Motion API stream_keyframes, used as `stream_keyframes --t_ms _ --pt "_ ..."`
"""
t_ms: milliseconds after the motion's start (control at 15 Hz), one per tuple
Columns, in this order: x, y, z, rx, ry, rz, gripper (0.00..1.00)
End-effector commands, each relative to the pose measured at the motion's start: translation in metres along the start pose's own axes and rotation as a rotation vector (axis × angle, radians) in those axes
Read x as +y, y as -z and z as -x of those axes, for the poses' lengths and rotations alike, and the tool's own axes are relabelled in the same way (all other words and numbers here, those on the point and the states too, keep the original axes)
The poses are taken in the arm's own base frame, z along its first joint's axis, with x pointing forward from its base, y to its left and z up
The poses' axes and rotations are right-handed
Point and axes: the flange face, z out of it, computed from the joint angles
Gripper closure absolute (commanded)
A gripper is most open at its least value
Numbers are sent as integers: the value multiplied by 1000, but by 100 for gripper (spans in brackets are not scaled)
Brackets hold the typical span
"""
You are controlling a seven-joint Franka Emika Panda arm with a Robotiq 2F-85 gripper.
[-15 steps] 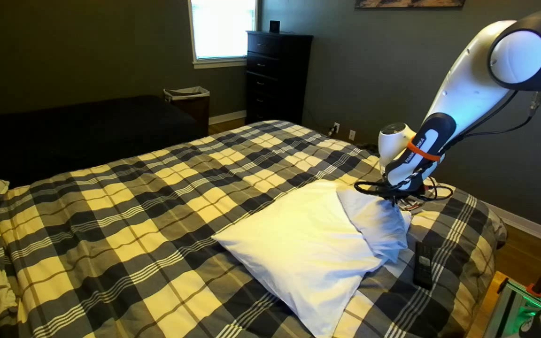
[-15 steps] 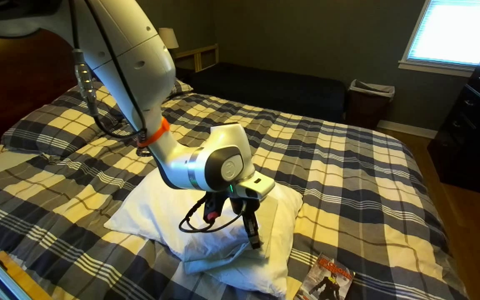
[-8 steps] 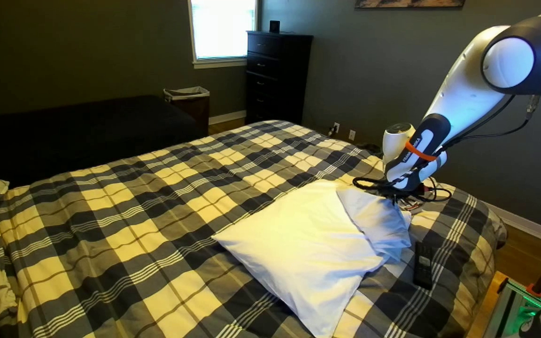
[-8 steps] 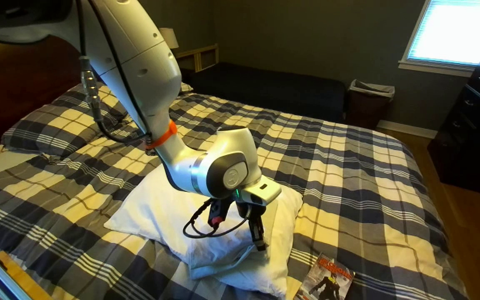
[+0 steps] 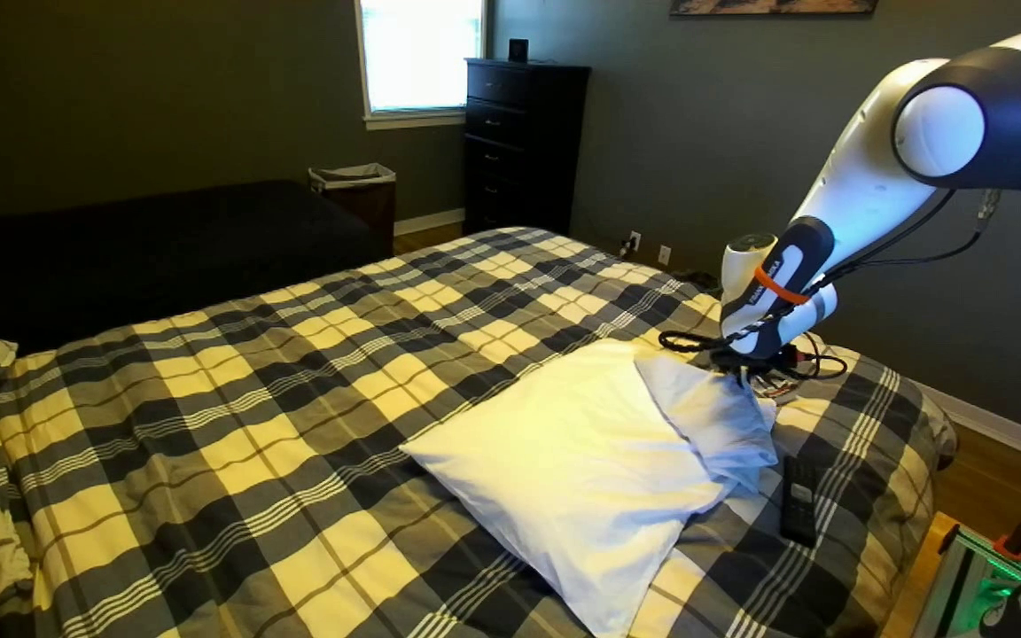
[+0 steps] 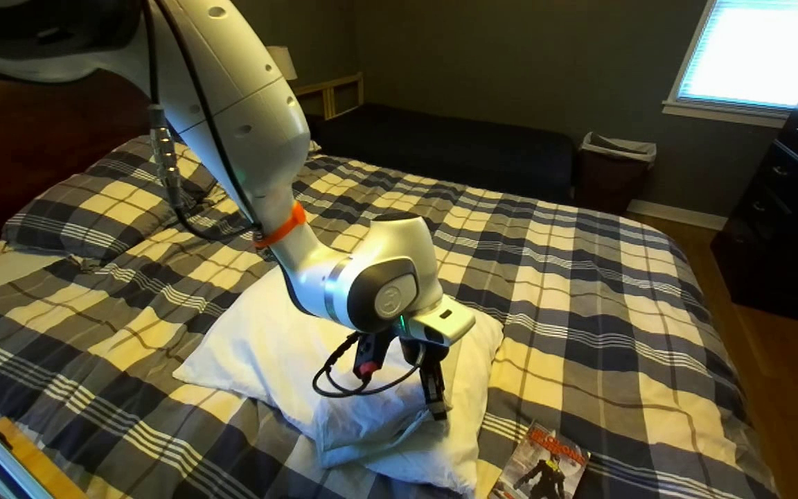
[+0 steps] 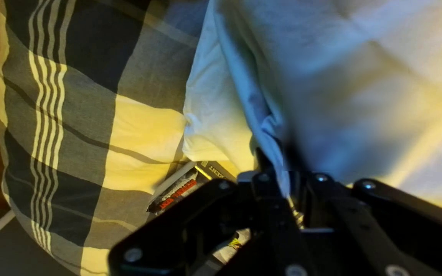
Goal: Fold the pillowcase into a triangle.
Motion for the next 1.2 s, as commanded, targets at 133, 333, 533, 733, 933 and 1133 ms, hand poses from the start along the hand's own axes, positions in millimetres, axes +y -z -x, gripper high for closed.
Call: stream_keyframes --t_ms 133,333,533,733,933,1133 --pt "8 11 -4 26 -4 -20 36" --pt "17 28 -1 56 -4 -31 14" --pt "26 51 5 104 15 -75 0" --pt "35 73 17 136 34 -119 0" --pt "45 91 24 153 72 -142 0" --pt "55 108 25 177 121 -160 0"
